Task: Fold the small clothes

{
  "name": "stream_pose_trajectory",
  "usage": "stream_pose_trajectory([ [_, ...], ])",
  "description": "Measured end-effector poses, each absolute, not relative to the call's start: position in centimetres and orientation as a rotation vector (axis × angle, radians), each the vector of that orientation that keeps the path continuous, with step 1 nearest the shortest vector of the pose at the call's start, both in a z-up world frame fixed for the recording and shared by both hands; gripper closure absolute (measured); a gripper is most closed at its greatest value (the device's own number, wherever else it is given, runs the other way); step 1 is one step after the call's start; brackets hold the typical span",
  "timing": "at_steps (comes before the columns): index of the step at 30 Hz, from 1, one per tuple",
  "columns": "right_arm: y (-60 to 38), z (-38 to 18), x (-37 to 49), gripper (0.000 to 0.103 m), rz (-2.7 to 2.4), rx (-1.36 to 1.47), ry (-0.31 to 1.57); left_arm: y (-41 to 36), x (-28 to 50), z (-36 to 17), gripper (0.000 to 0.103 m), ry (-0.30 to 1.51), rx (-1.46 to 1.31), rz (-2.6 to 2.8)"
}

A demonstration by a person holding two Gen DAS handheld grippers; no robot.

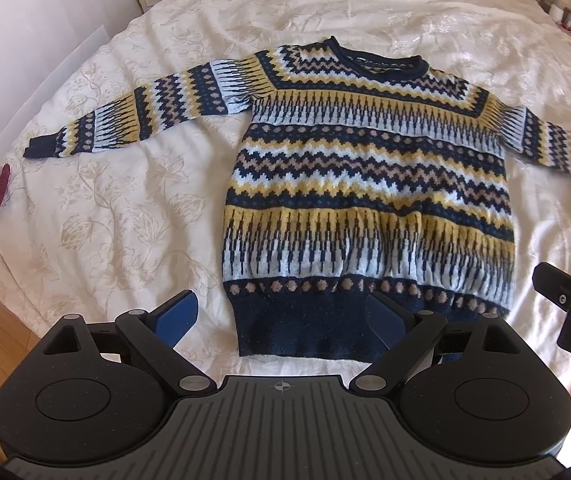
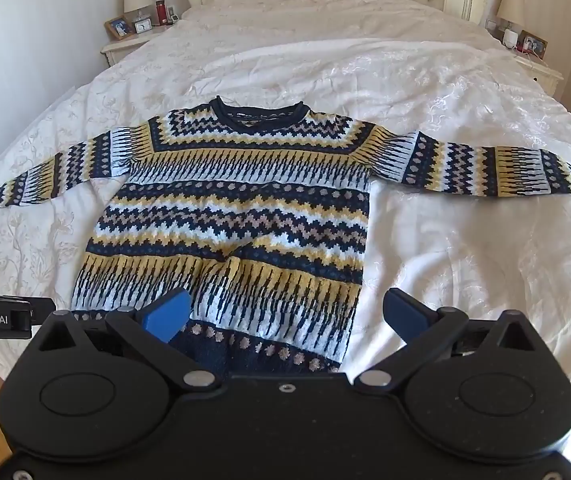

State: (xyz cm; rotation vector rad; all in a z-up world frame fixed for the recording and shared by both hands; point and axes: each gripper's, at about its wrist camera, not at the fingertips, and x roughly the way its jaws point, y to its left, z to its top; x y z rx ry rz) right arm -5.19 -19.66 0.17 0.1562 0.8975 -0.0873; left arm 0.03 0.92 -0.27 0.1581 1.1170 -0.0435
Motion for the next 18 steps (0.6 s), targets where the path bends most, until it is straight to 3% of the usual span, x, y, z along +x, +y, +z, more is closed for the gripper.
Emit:
stream_pose_trajectory([
  [18, -18.9, 0.13, -4.98, 0.001, -0.081, 0.144, 0.91, 1.71, 0.04, -0.38, 0.011, 1.112, 0.157, -0.043],
])
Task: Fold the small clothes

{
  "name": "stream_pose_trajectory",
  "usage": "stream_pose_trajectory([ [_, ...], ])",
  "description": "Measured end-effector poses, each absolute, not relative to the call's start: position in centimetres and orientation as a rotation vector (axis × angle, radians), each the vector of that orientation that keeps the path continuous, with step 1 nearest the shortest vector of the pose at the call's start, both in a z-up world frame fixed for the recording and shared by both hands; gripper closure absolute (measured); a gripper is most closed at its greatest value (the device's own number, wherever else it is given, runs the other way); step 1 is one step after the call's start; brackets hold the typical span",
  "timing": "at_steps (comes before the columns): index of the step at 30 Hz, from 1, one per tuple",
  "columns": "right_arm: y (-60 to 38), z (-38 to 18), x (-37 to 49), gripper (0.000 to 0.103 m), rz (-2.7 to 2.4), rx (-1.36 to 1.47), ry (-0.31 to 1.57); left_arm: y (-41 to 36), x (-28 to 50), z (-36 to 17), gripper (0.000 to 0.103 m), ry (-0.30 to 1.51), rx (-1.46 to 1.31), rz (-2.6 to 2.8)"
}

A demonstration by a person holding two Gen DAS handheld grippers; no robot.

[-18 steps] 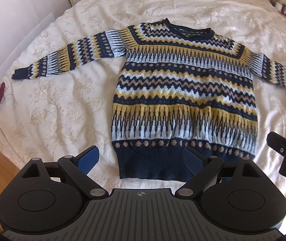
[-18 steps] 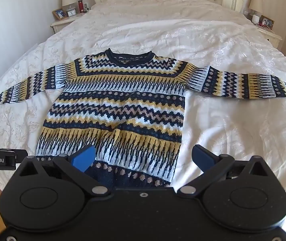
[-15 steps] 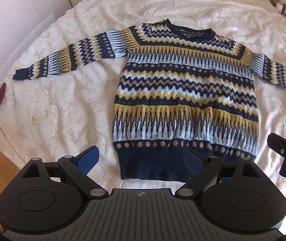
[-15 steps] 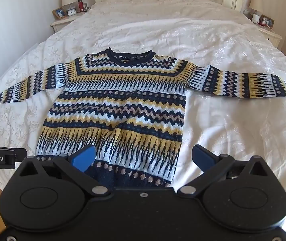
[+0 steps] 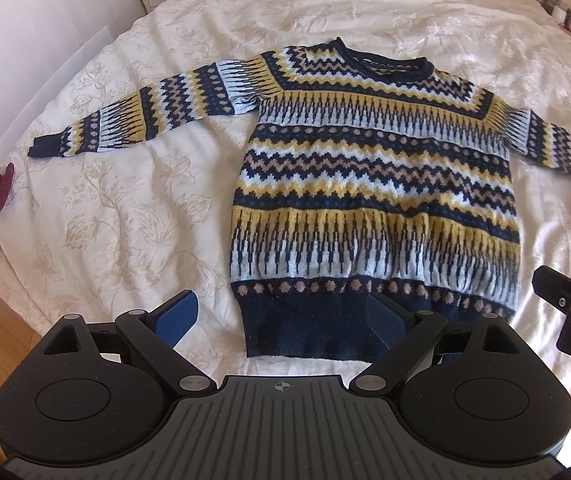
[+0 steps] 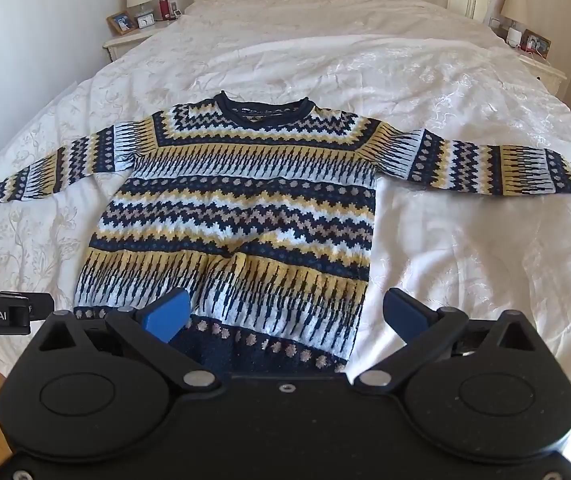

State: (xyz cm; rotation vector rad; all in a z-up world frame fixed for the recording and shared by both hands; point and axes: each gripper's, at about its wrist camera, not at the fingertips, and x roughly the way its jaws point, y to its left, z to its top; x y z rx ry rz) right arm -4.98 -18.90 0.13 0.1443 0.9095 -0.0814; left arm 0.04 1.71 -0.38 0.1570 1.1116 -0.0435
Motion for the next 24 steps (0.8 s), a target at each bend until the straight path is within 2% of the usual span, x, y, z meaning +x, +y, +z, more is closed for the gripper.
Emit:
stream_pose_trajectory([
  [24, -17.7, -0.3, -3.4, 0.001, -0.063, 0.128, 0.942, 2.8, 1.5, -0.8, 0.012, 1.133, 0.149, -0.042],
])
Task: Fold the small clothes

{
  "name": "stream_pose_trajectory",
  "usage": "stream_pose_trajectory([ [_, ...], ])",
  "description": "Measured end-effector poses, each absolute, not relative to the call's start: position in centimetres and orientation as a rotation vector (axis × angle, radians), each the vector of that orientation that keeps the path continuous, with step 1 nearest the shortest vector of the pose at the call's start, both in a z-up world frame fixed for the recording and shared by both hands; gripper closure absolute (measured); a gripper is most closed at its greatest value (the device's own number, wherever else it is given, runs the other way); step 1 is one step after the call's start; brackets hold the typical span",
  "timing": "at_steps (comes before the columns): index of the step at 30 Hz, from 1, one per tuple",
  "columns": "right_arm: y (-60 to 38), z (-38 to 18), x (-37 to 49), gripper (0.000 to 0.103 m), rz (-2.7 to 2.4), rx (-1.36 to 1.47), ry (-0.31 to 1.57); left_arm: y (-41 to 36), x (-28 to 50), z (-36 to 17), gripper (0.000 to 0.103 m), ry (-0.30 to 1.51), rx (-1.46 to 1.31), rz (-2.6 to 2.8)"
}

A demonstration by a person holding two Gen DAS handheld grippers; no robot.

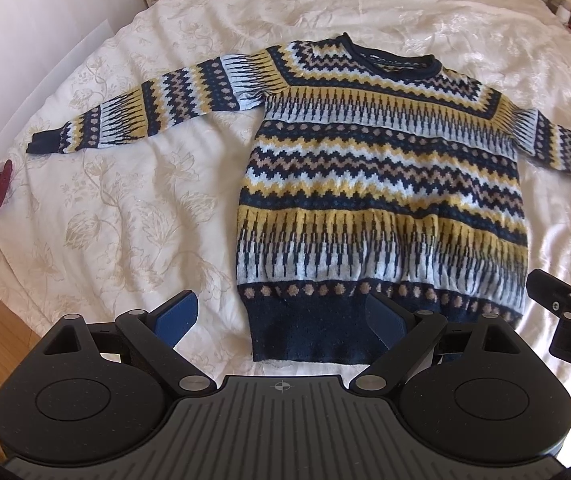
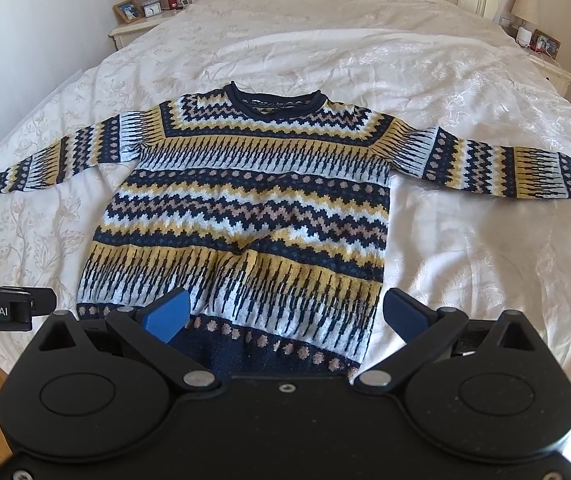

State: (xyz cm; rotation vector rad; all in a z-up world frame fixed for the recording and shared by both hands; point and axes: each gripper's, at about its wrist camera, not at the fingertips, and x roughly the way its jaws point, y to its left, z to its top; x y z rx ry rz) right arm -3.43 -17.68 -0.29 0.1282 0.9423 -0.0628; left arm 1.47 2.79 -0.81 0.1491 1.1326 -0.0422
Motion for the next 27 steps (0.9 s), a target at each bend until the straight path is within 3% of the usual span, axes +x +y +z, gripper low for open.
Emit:
stream_pose_trajectory([
  [23, -18.4, -2.5, 3.4, 0.001, -0.119, 0.205, 1.038, 2.2, 9.1, -2.8, 0.012, 1.209, 0.188, -0.068],
  [27, -18.9, -2.7, 5.4, 0.001, -0.155, 0.21, 1.036, 1.8, 11.5, -3.0, 0.02, 1.2, 0.202, -0.099],
])
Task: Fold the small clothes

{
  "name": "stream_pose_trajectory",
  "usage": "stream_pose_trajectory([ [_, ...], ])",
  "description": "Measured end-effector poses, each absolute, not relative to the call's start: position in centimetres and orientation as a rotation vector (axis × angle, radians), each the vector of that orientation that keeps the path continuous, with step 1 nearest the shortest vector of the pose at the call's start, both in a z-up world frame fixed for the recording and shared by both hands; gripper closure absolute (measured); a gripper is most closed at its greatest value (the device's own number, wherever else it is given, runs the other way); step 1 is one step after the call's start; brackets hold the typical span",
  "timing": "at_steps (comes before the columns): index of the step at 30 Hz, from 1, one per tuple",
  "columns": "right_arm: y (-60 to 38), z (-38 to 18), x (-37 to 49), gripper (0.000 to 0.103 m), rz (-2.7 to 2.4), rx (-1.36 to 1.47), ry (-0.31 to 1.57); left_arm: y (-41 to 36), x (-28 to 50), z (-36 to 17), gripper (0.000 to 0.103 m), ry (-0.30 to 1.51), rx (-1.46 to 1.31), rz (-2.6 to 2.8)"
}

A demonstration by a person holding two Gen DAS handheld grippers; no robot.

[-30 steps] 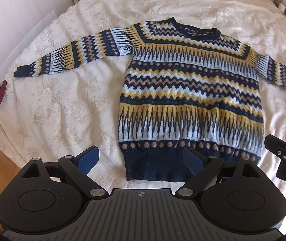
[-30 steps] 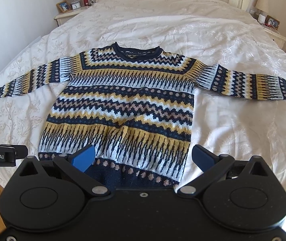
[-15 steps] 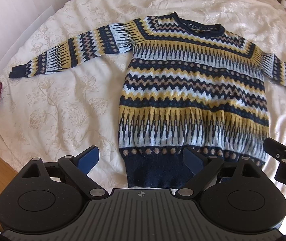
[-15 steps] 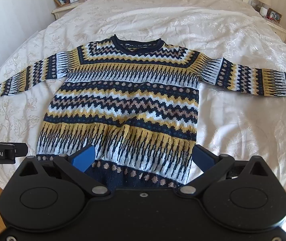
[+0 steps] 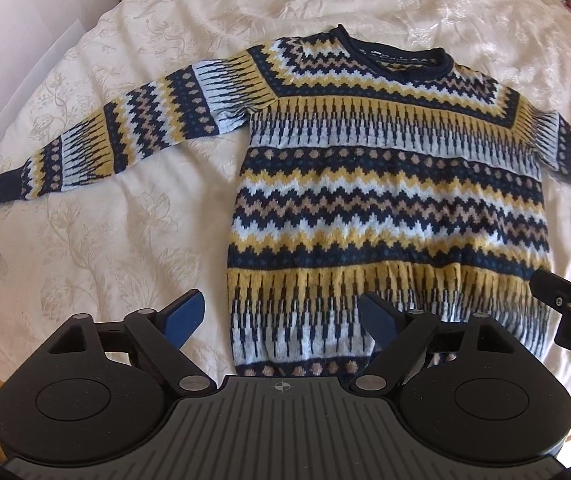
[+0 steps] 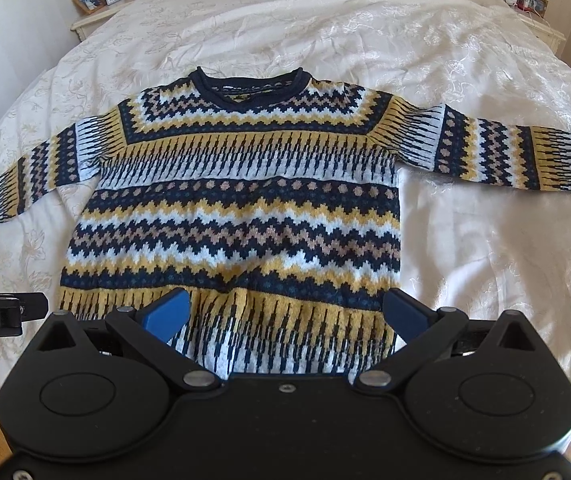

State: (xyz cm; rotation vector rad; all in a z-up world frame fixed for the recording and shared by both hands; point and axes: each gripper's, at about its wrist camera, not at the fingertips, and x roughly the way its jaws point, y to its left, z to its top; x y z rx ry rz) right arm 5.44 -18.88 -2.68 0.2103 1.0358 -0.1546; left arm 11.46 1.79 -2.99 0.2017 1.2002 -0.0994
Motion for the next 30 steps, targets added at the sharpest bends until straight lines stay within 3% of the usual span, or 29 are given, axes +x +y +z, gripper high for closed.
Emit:
stream_pose_trajectory([
  [13, -21.7, -3.3, 9.1, 0.001, -0.312, 0.233, 0.941, -1.5, 17.7, -3.7, 0.02, 1.049, 0.299, -0.258],
  [15, -22.8, -3.5, 9.5, 0.002, -0.319, 0.254, 0.956, -2.3, 18.0, -4.2, 0.02, 1.048, 0.345, -0.264],
  [19, -25.5, -3.7, 10.1, 0.013, -0.336, 0.234, 0.987, -3.3, 18.1, -4.6, 0.02, 1.054, 0.326, -0.28],
  [30, -38.5, -4.0, 10.5, 0.013, -0.321, 0.219, 1.013, -6.7, 17.9, -4.0, 0.022, 1.109, 0.215, -0.158],
])
